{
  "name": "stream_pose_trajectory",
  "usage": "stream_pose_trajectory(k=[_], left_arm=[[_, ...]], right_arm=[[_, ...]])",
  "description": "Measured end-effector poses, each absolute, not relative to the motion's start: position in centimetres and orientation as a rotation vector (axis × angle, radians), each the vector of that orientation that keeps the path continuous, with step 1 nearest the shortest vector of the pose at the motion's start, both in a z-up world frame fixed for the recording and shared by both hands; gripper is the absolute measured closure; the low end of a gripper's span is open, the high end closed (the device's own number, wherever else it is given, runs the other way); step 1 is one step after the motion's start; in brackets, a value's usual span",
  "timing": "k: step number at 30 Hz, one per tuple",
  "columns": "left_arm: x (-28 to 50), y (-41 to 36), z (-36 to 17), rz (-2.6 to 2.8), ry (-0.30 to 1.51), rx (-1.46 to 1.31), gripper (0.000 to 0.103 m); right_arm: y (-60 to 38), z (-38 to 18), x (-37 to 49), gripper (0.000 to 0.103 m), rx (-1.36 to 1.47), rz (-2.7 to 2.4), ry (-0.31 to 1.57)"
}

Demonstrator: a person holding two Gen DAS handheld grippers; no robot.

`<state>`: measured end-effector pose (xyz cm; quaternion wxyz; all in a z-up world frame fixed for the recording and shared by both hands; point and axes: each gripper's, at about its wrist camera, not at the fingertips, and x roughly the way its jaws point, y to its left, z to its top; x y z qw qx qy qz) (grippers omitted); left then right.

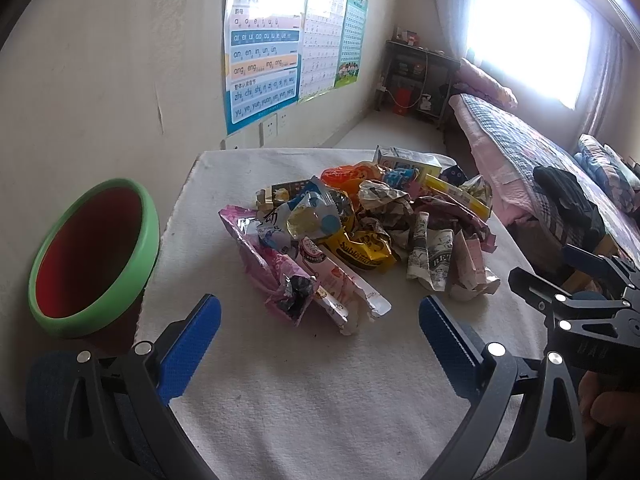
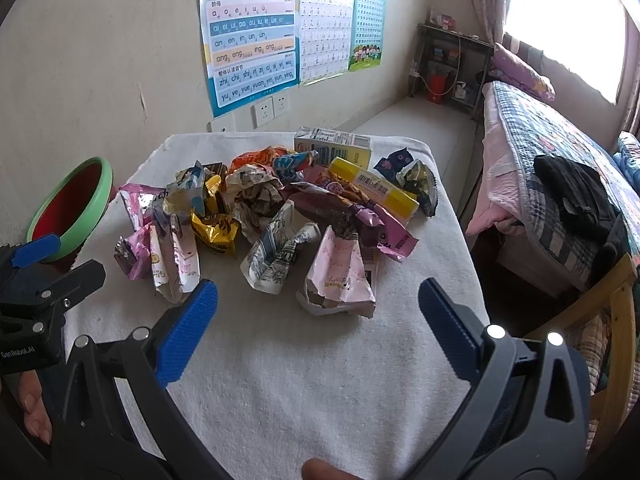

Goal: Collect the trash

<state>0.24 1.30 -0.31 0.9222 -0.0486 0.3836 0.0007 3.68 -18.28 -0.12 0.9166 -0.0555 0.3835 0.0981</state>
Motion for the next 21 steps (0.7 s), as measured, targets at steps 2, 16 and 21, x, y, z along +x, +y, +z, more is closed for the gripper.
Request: stream_pose_trajectory(k=[2, 16, 21], left_arm=[[0.23, 1.37, -0.4, 0.002, 0.789, -0.102, 0.008], [0.37, 1.43, -0.74, 0.001, 0.8, -0.106, 0.008], [0.75, 1.67, -0.72, 0.007, 0.822, -0.123, 0.008]], right_arm=[[-18.31, -0.13, 3.7, 0.004, -0.113, 0.203, 0.789], [-18.31, -0.37, 4.09, 0.004, -0.108, 0.194, 0.804], [-18.25, -0.31, 4.54, 0.004, -0.1, 0.207, 0.813]])
